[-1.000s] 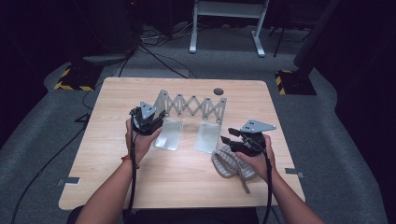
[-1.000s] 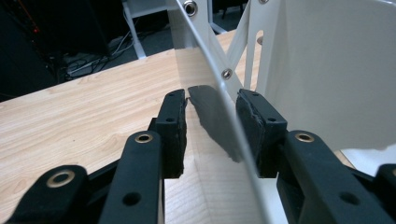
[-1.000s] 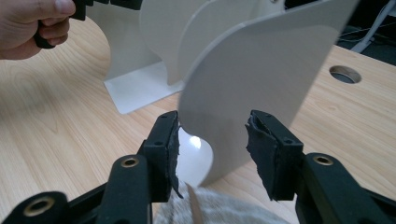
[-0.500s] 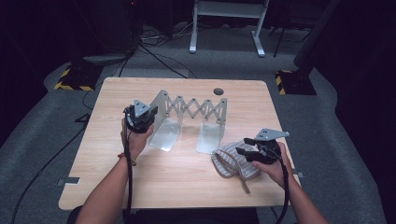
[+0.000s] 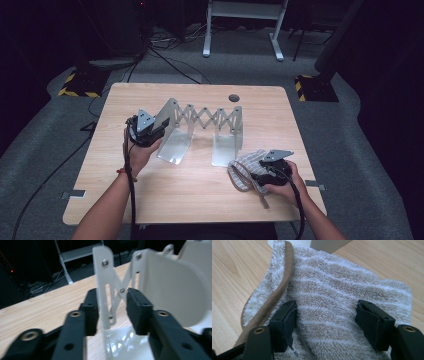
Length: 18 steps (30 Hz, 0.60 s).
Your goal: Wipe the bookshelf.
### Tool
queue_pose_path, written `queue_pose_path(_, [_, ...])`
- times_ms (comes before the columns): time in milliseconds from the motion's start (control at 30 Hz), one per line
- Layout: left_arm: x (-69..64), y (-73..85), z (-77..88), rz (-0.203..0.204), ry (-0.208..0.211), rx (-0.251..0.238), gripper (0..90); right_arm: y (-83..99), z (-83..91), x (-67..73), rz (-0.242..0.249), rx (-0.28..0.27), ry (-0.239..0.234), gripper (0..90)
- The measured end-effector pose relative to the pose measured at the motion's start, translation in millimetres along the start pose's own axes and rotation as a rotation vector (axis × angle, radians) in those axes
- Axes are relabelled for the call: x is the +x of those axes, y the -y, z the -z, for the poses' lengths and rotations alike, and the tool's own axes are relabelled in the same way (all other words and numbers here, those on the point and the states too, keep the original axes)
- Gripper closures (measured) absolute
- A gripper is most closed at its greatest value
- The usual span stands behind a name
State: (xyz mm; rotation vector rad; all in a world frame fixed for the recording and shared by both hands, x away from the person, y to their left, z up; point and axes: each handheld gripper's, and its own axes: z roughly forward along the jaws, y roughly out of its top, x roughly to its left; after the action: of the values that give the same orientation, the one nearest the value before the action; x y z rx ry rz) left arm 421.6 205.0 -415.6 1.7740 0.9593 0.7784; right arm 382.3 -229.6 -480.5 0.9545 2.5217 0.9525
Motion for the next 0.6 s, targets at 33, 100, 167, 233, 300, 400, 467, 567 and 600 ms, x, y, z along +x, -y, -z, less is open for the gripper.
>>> queue_pose_path(33, [-2.0, -1.4, 4.2, 0.005, 0.004, -0.009, 54.9, 1.0, -0.4, -1.3, -0.007, -0.001, -0.001, 33.3])
queue_pose_path(100, [-7.0, -4.2, 12.3, 0.018, -0.002, -0.016, 45.1, 2.3, -0.7, -4.0, -0.021, -0.006, -0.009, 33.3])
queue_pose_path(167, [-12.6, -6.8, 19.8, 0.020, 0.003, -0.032, 39.2, 2.7, -0.7, -5.7, -0.024, -0.008, -0.012, 33.3])
queue_pose_path(233, [-17.3, -9.4, 26.7, 0.013, -0.002, -0.041, 37.6, 3.0, -0.5, -7.0, -0.025, -0.007, -0.009, 33.3])
queue_pose_path(300, [-20.9, -11.2, 35.0, 0.009, 0.004, -0.056, 36.5, 3.2, -0.9, -8.5, -0.029, -0.008, -0.010, 33.3])
queue_pose_path(400, [-22.2, -12.6, 44.2, 0.008, 0.001, -0.065, 37.0, 3.0, -1.4, -9.5, -0.028, -0.008, -0.009, 33.3])
queue_pose_path(467, [-23.8, -13.7, 50.8, 0.000, 0.011, -0.075, 37.0, 2.8, -1.8, -10.3, -0.031, -0.008, -0.011, 33.3])
queue_pose_path(567, [-29.3, -13.3, 57.4, 0.001, 0.037, -0.070, 36.9, 2.5, -1.8, -10.9, -0.032, -0.006, -0.013, 33.3])
queue_pose_path(600, [-33.1, -12.7, 59.8, -0.011, 0.046, -0.069, 37.1, 2.7, -1.7, -11.3, -0.030, -0.006, -0.014, 33.3])
